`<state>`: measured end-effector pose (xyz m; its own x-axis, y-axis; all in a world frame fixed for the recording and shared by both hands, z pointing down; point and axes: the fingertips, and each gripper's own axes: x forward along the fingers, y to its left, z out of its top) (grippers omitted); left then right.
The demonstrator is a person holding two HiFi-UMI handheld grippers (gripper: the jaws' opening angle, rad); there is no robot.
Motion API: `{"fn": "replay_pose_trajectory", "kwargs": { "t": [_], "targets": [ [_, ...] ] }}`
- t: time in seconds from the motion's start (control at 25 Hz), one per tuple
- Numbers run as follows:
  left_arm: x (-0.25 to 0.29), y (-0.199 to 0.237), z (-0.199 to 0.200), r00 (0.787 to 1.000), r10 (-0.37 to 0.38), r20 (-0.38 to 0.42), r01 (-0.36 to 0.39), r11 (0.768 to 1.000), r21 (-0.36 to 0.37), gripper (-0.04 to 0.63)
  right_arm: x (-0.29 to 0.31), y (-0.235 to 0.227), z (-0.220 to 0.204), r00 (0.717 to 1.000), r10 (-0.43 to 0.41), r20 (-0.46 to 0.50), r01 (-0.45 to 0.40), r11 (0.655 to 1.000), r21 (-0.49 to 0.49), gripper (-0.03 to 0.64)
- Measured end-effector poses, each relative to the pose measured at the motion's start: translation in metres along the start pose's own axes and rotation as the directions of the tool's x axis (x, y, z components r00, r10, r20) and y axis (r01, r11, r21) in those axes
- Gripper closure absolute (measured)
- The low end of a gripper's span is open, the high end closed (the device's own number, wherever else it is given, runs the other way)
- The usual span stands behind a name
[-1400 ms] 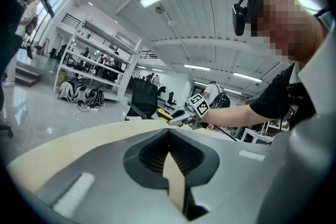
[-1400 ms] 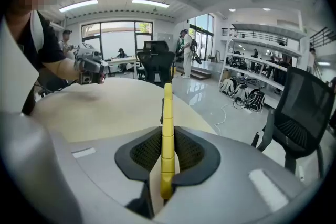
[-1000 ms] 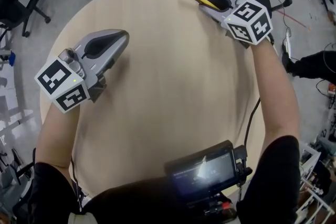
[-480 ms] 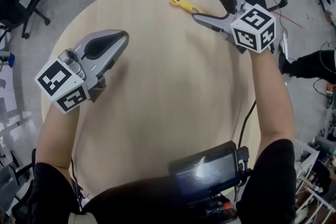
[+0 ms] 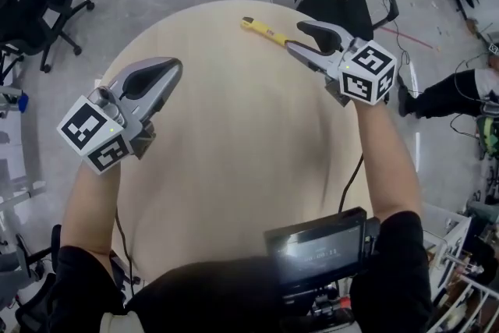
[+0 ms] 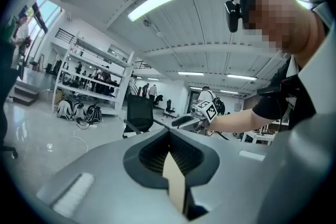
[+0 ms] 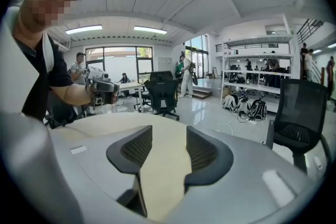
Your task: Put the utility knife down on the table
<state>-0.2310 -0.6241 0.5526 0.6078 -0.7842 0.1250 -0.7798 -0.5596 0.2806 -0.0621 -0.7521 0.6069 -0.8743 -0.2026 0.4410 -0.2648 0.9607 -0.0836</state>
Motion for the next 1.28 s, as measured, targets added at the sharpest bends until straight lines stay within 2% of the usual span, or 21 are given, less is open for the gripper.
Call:
{"fn": "replay_pose_trajectory", "kwargs": {
  "t": [0.16, 0.28, 0.36, 0.48, 0.64, 0.92, 1.28],
  "targets": [
    [-0.031, -0.035, 0.030, 0.998, 0.020, 0.056, -0.019, 1.000, -0.007, 0.597, -0.038, 0.033, 0.036, 0.993, -0.010, 0.115, 0.002, 0.997, 0.072, 0.526],
    [-0.059, -0.063, 0.049, 0.998, 0.046, 0.051, -0.049, 0.997, 0.061, 0.597, -0.067, 0.067, 0.059, 0.989, -0.018, 0.148, 0.006, 0.997, 0.083, 0.598],
    [-0.084, -0.079, 0.064, 0.997, 0.068, 0.043, -0.072, 0.992, 0.108, 0.597, -0.089, 0.092, 0.078, 0.986, -0.018, 0.168, 0.004, 0.997, 0.082, 0.601],
    [-0.126, -0.104, 0.089, 0.994, 0.099, 0.046, -0.104, 0.985, 0.140, 0.597, -0.120, 0.127, 0.102, 0.983, -0.028, 0.179, 0.010, 0.995, 0.098, 0.601],
    [-0.183, -0.139, 0.123, 0.989, 0.093, 0.110, -0.112, 0.977, 0.181, 0.597, -0.152, 0.168, 0.138, 0.976, -0.059, 0.208, 0.043, 0.996, 0.084, 0.603],
    [-0.279, -0.187, 0.141, 0.985, 0.077, 0.154, -0.104, 0.979, 0.173, 0.597, -0.192, 0.261, 0.165, 0.967, -0.119, 0.227, 0.097, 0.990, 0.105, 0.603],
    [-0.363, -0.251, 0.133, 0.993, -0.009, 0.114, -0.007, 0.990, 0.143, 0.597, -0.256, 0.379, 0.158, 0.921, -0.218, 0.321, 0.150, 0.963, 0.224, 0.603]
  ]
}}
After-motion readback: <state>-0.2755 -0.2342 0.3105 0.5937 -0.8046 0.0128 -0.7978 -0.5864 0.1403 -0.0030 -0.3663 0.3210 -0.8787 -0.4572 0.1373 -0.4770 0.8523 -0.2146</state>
